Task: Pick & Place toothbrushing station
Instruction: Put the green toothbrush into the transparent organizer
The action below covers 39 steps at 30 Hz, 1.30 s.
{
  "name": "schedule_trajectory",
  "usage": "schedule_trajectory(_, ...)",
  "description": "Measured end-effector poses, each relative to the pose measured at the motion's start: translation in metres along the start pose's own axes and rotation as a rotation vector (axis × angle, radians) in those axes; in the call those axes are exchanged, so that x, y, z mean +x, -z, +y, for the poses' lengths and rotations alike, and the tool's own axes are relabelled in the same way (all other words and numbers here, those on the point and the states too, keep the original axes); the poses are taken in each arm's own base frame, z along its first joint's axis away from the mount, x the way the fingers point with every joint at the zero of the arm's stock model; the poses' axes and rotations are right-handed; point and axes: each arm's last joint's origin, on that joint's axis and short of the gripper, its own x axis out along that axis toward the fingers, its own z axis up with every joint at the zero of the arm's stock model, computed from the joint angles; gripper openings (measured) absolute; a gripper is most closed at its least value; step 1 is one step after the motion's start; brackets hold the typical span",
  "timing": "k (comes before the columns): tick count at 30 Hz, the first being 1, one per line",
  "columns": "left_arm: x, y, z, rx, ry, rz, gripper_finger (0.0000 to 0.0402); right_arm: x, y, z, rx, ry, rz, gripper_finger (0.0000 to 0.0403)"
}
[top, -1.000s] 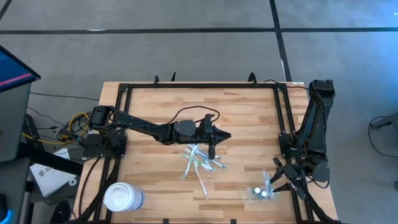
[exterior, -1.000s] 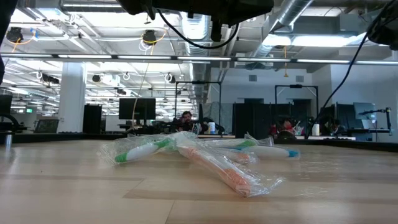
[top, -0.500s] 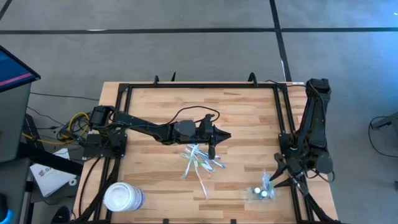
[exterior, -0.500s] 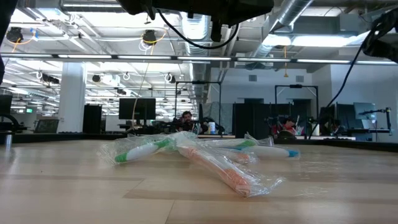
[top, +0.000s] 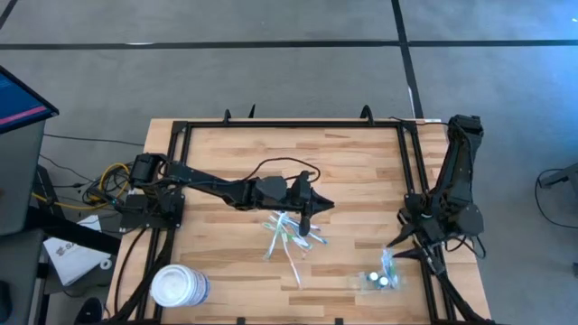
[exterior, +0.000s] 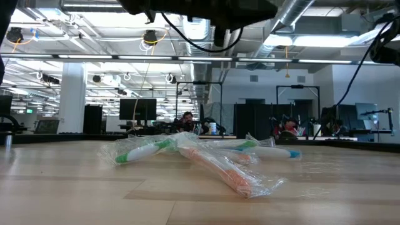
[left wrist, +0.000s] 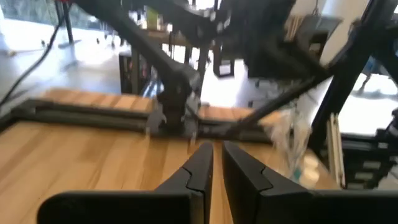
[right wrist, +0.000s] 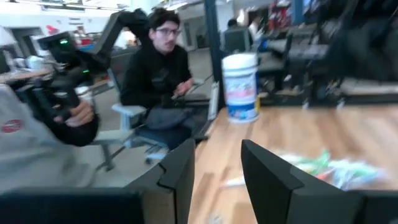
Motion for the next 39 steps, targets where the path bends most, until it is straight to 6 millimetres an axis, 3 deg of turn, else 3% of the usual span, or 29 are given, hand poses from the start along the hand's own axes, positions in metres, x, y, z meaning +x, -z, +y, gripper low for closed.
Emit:
schedule_trajectory(9, -0.001, 0.016, 0.001, 0.016, -0.017, 0.160, 0.0029, 0.014, -0.005, -0.017, -0.051, 0.157, -0.039, 0.0121)
schedule_trajectory(19, -0.005, 0.031, -0.001, -0.008, 0.095, 0.335, 0.0029, 0.023, -0.018, -0.031, -0.024, 0.274, -0.081, 0.0120)
schedule_trajectory(30, -0.015, 0.052, 0.003, -0.191, -0.014, 0.579, 0.0029, 0.031, -0.037, -0.041, -0.051, 0.339, -0.064, 0.0120)
schedule_trajectory(39, -0.030, 0.069, 0.009, -0.309, -0.169, 0.801, 0.0027, 0.034, -0.036, -0.052, -0.069, 0.415, -0.050, 0.0120)
